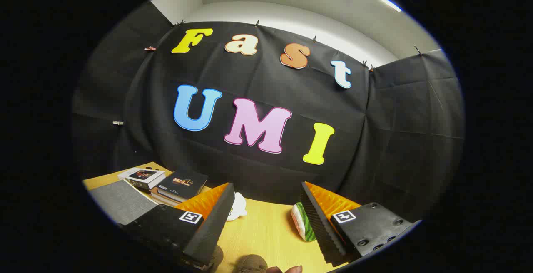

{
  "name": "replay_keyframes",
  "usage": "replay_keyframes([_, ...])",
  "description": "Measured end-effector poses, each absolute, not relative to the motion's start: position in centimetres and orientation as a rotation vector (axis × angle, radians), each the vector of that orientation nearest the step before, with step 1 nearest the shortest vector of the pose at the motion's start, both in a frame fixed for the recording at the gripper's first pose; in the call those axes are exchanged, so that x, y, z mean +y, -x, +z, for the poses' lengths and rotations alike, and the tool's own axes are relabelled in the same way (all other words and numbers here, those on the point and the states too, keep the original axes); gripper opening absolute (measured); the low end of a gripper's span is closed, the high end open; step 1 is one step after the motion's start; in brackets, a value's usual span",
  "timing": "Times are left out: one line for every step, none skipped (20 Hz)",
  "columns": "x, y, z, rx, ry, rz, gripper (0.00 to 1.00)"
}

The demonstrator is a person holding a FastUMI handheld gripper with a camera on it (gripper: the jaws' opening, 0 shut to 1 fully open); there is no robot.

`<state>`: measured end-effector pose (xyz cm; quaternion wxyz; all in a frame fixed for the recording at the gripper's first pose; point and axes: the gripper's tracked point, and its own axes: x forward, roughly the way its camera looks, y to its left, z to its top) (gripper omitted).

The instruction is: Open the storage box then place both shoes into the box .Put the left shoe in first, then the right shoe, with the right side of both shoes facing outward in a uniform manner.

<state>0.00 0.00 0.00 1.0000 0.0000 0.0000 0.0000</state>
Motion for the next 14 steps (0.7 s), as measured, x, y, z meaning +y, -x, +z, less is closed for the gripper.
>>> replay_keyframes([-0.04, 0.05, 0.08, 0.0, -0.003, 0.0, 0.97])
replay_keyframes([-0.03, 0.03, 0.07, -0.001, -0.005, -0.001, 0.97])
replay_keyframes([-0.13, 0.06, 0.09, -0.002, -0.004, -0.003, 0.97])
replay_keyframes([-0.13, 0.09, 0.11, -0.003, -0.001, -0.005, 0.97])
replay_keyframes([-0.13, -0.05, 0.07, -0.003, 0.001, -0.005, 0.97])
replay_keyframes([-0.04, -0.11, 0.01, -0.003, -0.001, -0.004, 0.97])
replay_keyframes([-0.06, -0.22, 0.07, -0.002, -0.004, -0.005, 0.97])
replay_keyframes([-0.05, -0.21, 0.09, -0.002, -0.007, -0.006, 0.97])
replay_keyframes([-0.04, -0.21, 0.07, -0.001, -0.01, -0.006, 0.97])
replay_keyframes([0.05, -0.24, 0.02, 0.001, -0.011, -0.005, 0.97])
replay_keyframes([0.13, -0.18, 0.01, 0.001, -0.007, -0.004, 0.97])
replay_keyframes([0.14, -0.14, -0.01, 0.0, 0.0, -0.005, 0.97])
replay_keyframes([0.04, -0.09, -0.06, -0.002, 0.008, -0.006, 0.97])
replay_keyframes([0.04, -0.09, -0.06, -0.005, 0.016, -0.006, 0.97])
